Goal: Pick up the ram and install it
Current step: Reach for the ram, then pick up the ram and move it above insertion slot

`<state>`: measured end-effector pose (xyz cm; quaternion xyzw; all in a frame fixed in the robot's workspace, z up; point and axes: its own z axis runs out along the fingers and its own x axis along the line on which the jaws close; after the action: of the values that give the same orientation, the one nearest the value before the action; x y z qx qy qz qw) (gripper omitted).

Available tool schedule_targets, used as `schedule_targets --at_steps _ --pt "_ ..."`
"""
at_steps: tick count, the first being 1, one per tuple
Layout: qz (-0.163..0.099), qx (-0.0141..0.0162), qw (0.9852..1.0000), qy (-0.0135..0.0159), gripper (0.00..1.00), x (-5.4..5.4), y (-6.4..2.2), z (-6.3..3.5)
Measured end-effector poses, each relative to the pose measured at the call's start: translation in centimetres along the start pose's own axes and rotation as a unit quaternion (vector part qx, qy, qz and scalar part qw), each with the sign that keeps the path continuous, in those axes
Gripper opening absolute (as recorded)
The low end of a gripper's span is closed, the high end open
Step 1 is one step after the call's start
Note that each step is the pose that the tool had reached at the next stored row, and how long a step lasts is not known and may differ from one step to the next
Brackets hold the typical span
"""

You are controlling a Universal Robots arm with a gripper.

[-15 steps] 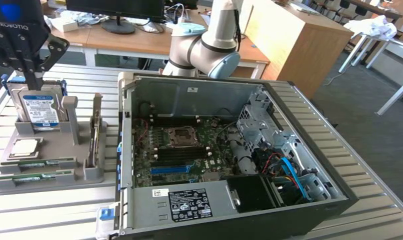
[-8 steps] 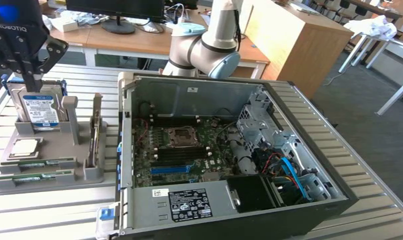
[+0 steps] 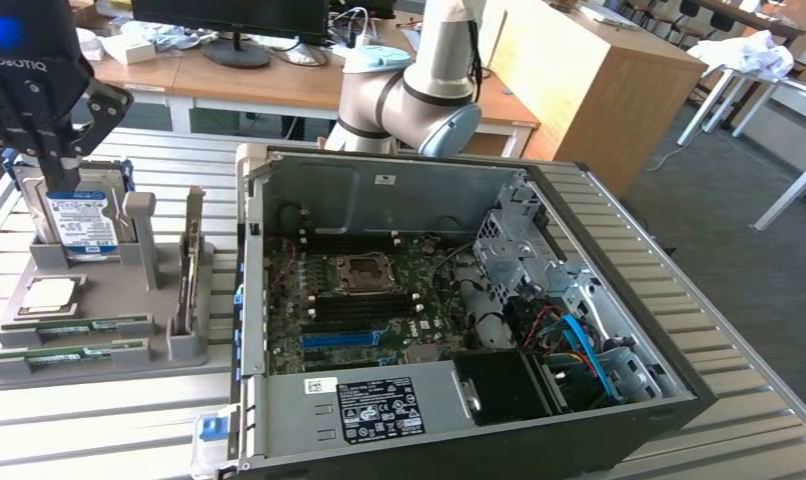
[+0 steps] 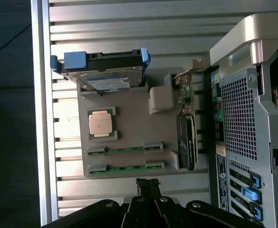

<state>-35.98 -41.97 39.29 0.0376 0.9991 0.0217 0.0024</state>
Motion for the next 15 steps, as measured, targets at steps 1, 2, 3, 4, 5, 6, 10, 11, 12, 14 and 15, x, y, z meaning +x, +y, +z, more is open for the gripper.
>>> schedule_targets --at_steps 1,2,3,4,5,6,10,11,12,14,15 --pt "0.000 0.0000 1.0000 0.0000 0.10 0.0 -0.15 0.00" --pt "0.000 0.0000 1.0000 0.0000 0.10 0.0 -0.31 -0.01" --pt "0.000 0.0000 1.0000 0.0000 0.10 0.0 -0.48 -0.01" --pt "0.000 0.0000 1.0000 0.0000 0.10 0.0 -0.64 -0.02" --pt "0.000 0.0000 1.0000 0.0000 0.10 0.0 -0.77 -0.03" --pt "0.000 0.0000 1.0000 0.0000 0.10 -0.1 -0.91 -0.04" --pt "0.000 0.0000 1.0000 0.0000 0.10 -0.1 -1.34 -0.05" --pt "0.000 0.0000 1.0000 0.0000 0.10 -0.1 -1.40 -0.06" --pt "0.000 0.0000 1.0000 0.0000 0.10 -0.1 -1.40 -0.06" --pt "0.000 0.0000 1.0000 0.0000 0.10 -0.1 -1.40 -0.06" --pt "0.000 0.0000 1.0000 0.0000 0.10 -0.1 -1.40 -0.06"
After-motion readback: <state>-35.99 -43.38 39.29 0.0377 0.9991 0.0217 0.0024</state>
